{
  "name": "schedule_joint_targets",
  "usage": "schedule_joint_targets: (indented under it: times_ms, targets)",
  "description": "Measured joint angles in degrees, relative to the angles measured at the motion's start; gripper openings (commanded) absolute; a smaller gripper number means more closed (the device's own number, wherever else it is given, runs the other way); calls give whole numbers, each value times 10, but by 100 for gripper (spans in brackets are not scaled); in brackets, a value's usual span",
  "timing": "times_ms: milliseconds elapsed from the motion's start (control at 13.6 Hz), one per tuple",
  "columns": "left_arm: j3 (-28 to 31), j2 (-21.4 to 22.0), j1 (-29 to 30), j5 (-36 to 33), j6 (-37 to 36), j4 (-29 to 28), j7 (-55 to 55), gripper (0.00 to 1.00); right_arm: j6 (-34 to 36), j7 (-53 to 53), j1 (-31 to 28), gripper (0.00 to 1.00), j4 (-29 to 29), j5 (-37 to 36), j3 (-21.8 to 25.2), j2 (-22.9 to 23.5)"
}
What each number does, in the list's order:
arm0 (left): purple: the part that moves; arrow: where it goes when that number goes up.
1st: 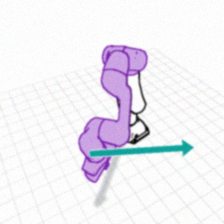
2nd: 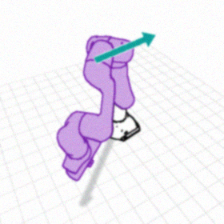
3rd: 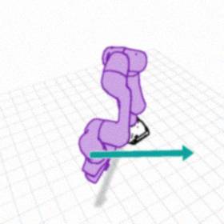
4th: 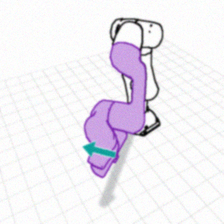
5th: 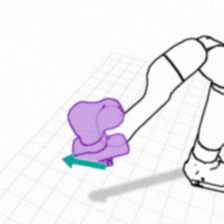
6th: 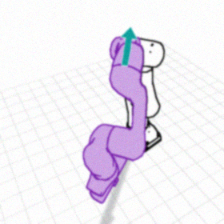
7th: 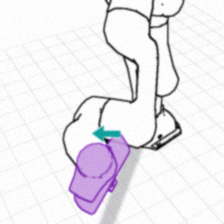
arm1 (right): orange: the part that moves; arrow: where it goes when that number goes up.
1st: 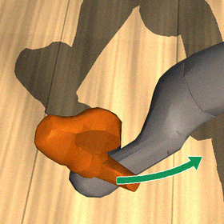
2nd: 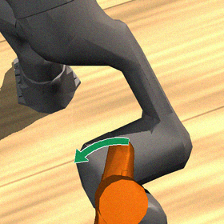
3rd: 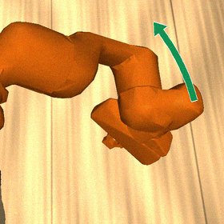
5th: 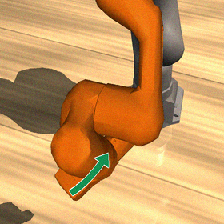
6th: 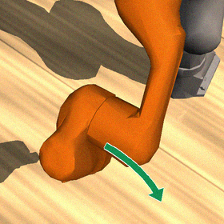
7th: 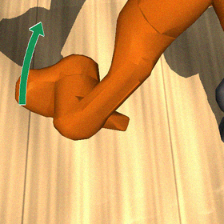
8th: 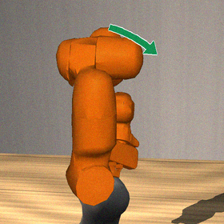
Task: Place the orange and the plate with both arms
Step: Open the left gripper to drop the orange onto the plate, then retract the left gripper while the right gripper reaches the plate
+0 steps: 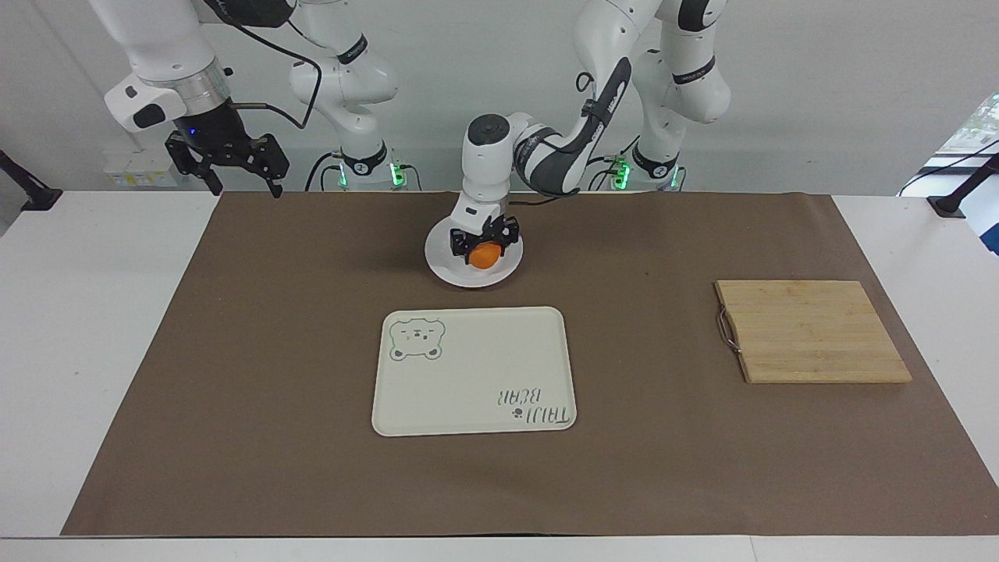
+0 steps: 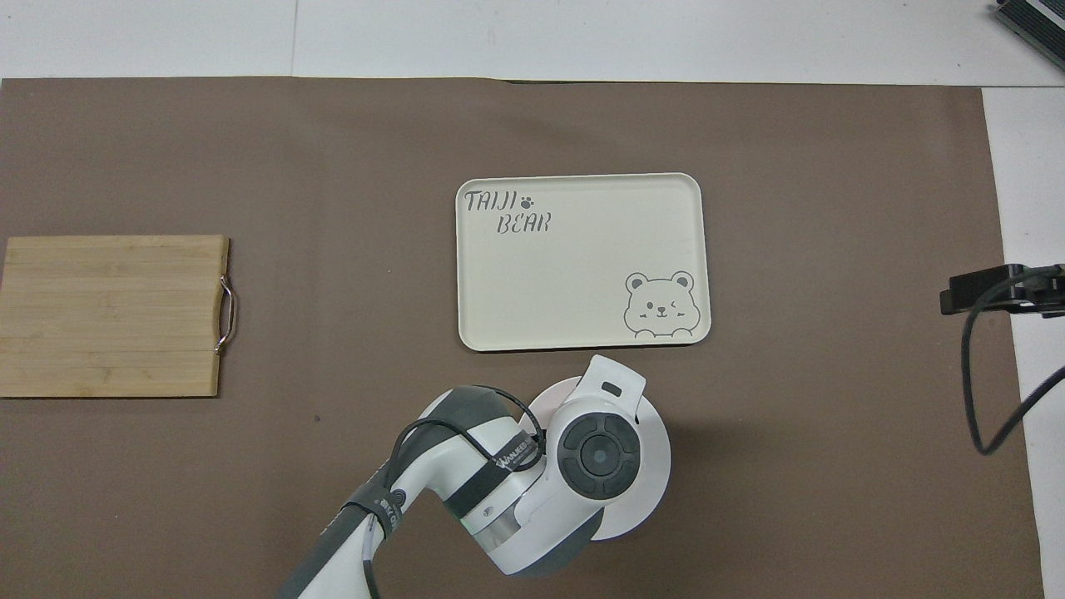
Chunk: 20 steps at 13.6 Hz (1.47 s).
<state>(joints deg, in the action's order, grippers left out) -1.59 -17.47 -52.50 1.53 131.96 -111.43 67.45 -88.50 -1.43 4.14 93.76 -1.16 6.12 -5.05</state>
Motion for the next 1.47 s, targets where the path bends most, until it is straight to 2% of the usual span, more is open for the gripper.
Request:
schedule_joint_targets:
  times_ms: [73,440,660,1100,1467]
  targets:
    - [1,-1,0,0,4,0,5,100,0,0,0,100,0,0,0,0]
    - [11,1,3,0,14,3,22,100,0,0,0,100,0,0,0,0]
    - [17,24,36,-1,6,10,-6,100,1,0,0,100,0,0,0,0]
    - [23,63,176,-1,-134,81,-222,100,4,1,1,100,0,1,-1,0]
    - [23,79,304,0,-208,119,-436,100,11,6,-12,100,33,107,6,-2]
